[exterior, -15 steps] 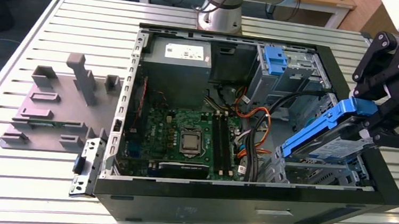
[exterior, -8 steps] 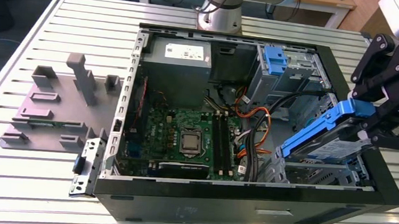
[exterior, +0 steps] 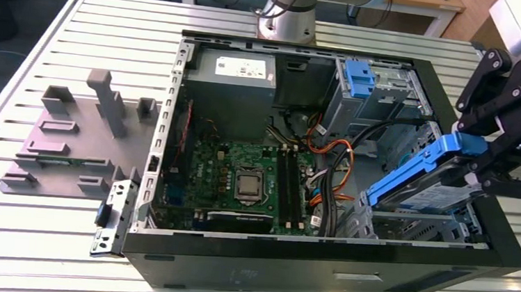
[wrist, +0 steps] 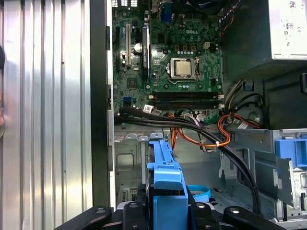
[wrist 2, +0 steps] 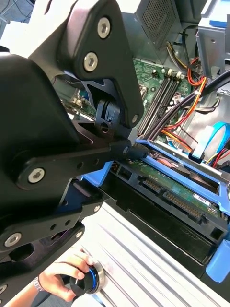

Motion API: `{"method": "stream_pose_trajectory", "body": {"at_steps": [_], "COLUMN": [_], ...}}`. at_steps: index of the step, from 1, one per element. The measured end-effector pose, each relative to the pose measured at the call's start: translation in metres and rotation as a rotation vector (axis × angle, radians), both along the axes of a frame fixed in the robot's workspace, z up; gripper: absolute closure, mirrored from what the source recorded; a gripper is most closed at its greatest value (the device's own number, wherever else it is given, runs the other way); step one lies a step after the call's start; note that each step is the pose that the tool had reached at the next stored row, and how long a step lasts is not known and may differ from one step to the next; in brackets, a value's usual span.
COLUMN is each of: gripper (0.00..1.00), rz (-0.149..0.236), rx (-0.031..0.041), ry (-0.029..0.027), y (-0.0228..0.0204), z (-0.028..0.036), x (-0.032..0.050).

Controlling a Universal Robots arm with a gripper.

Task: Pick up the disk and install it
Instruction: 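Insert the disk into the insertion slot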

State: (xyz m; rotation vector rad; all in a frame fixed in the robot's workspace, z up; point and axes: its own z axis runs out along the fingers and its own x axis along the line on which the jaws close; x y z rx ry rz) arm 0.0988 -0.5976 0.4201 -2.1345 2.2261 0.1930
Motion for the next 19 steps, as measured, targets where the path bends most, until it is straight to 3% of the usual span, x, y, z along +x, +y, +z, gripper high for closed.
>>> {"method": "stream_pose_trajectory", "body": {"at_steps": [14,17,19], "gripper": [0.62,0.5,0.5], "rz": [0.0,0.0,0.0], "rx": [-0.0001,0.0,-0.0001], "ry": [0.0,0.0,-0.0001], "y": [0.0,0.0,0.0], "z": [-0.0019,-0.0019,-0.002], "x": [0.0,0.0,0.0]}}
